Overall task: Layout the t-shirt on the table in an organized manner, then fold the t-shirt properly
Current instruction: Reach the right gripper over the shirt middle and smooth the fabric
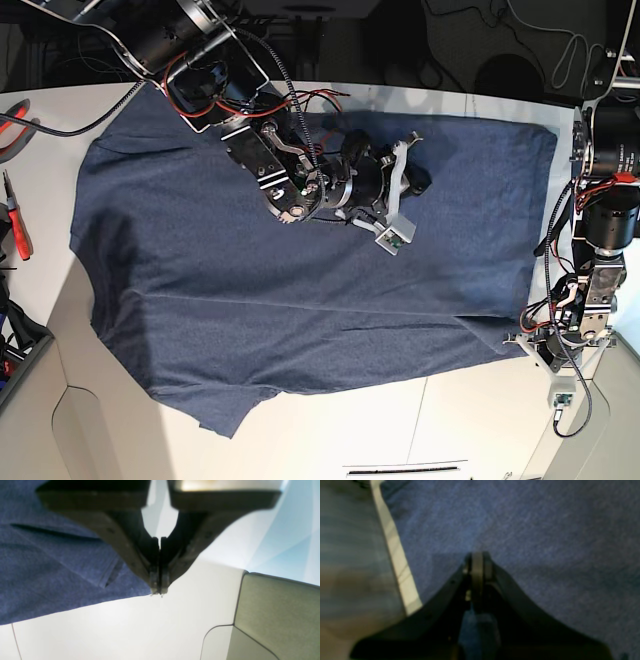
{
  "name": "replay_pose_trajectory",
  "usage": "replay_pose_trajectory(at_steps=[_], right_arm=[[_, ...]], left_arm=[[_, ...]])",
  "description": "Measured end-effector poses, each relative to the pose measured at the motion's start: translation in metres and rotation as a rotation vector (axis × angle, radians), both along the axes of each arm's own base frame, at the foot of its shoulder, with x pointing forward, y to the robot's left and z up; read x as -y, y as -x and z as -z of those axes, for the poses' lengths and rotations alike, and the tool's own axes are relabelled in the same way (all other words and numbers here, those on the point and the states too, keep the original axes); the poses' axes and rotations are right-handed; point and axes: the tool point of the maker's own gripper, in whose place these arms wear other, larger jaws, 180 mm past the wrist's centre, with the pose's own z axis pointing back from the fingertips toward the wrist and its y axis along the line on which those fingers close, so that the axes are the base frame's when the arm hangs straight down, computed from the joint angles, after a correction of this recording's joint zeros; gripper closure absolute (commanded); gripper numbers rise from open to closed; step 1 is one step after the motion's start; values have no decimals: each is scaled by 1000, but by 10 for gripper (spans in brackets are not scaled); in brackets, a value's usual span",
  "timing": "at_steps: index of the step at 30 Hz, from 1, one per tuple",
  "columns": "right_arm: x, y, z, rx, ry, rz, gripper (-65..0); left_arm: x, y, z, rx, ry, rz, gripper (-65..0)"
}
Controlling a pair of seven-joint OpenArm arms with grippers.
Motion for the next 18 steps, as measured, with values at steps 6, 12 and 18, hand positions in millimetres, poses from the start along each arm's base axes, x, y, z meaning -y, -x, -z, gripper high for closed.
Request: replay_pose_trajectory(at_steps=[6, 12, 18], right_arm=[[-1, 15, -1, -116, -3, -10, 0], [1, 31, -11, -185, 35, -93, 0], [-12, 17, -56, -60, -10, -151, 0]], left_arm=[[0, 0, 0, 0, 0, 0, 0], [0, 0, 0, 1, 0, 0, 0], [0, 0, 0, 0, 0, 0, 0]])
